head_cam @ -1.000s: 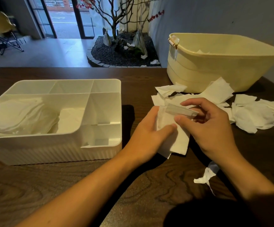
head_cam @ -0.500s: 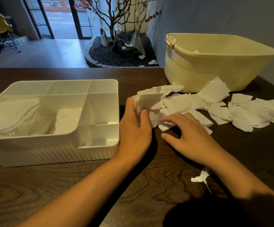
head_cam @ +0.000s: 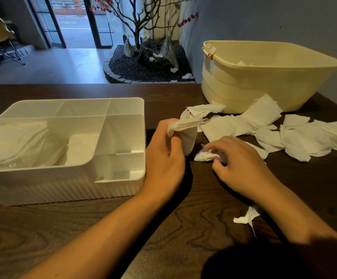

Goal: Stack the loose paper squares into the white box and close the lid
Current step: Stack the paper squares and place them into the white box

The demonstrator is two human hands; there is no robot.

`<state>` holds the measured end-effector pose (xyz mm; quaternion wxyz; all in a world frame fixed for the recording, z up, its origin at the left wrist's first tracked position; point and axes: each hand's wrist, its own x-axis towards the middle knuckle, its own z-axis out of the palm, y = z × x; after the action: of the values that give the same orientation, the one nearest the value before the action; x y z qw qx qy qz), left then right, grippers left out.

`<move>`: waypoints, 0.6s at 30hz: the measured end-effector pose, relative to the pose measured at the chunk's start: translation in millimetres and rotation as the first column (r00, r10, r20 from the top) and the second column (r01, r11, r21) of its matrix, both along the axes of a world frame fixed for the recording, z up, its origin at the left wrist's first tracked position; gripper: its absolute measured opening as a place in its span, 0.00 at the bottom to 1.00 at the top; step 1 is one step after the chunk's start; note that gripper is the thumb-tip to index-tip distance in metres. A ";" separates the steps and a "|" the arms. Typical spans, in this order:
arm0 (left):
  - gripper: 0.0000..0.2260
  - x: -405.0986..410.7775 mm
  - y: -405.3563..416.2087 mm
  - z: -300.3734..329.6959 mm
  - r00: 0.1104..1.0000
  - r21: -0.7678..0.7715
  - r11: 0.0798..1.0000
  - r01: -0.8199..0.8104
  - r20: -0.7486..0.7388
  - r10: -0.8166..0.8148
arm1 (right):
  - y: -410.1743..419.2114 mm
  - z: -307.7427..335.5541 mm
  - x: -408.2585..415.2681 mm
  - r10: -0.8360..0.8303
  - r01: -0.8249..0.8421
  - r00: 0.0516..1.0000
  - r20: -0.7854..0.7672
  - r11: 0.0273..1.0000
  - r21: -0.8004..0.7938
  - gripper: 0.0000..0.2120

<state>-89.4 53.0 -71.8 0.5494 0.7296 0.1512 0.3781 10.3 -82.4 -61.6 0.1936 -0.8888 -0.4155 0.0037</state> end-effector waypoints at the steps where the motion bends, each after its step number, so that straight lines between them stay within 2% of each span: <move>1: 0.11 0.1 -0.1 -0.1 1.000 -0.007 1.000 0.001 0.003 -0.001 | -0.1 0.1 0.0 -0.002 0.002 1.000 0.001 1.000 0.015 0.17; 3: 0.12 0.5 0.3 -1.1 1.000 -0.025 1.000 -0.001 0.008 0.001 | -0.8 2.4 -2.1 0.010 0.003 0.996 -0.085 0.990 0.142 0.17; 6: 0.11 -0.3 -0.4 -1.4 0.999 -0.096 0.995 0.034 0.013 -0.033 | -3.7 12.0 -6.1 0.121 0.056 0.922 -0.368 0.899 0.434 0.14; 9: 0.09 -3.0 -0.2 -0.1 0.995 -0.202 0.974 0.098 0.005 -0.099 | -4.1 21.0 -9.9 0.296 0.158 0.749 -0.593 0.789 0.594 0.11; 11: 0.09 -3.8 -0.3 0.2 0.984 -0.265 0.949 0.170 -0.014 -0.179 | -4.1 23.9 -11.3 0.373 0.241 0.621 -0.690 0.746 0.621 0.13; 12: 0.10 -3.8 -0.1 0.2 0.977 -0.269 0.943 0.198 -0.021 -0.211 | -4.1 24.9 -12.2 0.380 0.252 0.603 -0.701 0.743 0.620 0.14; 16: 0.11 -4.4 -3.0 3.4 0.949 -0.257 0.927 0.273 -0.085 -0.304 | -2.3 21.9 -11.1 0.305 0.291 0.666 -0.681 0.735 0.613 0.09; 18: 0.12 -4.7 -3.8 3.7 0.928 -0.265 0.914 0.308 -0.126 -0.350 | -1.6 19.7 -10.3 0.254 0.297 0.739 -0.624 0.708 0.640 0.06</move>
<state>-94.1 49.2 -68.0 0.6747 0.7022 0.1169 0.1949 0.0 -84.0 -41.9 0.6541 -0.6861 -0.2736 0.1631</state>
